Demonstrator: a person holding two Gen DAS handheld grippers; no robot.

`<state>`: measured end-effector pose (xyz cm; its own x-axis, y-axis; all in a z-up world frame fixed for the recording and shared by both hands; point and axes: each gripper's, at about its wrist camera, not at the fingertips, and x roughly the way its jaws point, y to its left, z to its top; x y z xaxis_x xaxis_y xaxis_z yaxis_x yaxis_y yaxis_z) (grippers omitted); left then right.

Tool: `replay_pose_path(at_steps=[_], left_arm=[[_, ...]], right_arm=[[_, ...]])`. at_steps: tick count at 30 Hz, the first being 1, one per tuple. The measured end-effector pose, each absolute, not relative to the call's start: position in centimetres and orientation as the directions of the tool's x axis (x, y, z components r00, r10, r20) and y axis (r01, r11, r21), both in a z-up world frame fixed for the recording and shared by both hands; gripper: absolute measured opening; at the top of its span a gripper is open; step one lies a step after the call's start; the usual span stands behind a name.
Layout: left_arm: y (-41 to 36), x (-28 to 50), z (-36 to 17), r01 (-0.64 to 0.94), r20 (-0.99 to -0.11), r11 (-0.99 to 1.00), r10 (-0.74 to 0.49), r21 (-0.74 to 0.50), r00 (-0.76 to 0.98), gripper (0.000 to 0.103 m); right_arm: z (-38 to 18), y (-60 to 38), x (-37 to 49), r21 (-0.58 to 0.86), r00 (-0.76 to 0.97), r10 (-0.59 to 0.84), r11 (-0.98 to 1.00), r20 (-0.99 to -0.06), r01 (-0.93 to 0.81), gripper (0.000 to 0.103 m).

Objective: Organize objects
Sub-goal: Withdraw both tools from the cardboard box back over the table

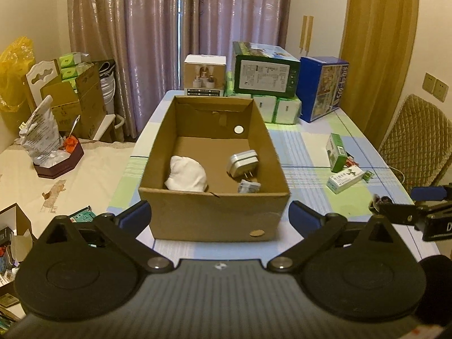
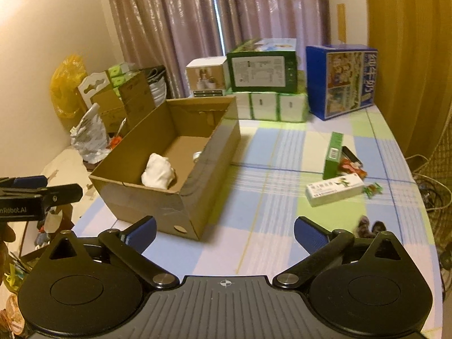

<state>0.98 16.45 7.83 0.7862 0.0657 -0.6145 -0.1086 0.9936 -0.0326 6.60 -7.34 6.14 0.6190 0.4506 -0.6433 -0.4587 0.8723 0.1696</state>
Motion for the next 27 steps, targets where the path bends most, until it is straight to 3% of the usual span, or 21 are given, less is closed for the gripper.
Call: replay_pose_path(at_steps=[27], left_arm=[[6.3, 2.9, 7.2, 0.097, -0.619, 0.995, -0.091, -0.024, 0.78, 0.102]], right_arm=[[6.1, -21.5, 5.0, 0.178, 0.738, 0.228, 0.973, -0.636, -0.147, 0.101]])
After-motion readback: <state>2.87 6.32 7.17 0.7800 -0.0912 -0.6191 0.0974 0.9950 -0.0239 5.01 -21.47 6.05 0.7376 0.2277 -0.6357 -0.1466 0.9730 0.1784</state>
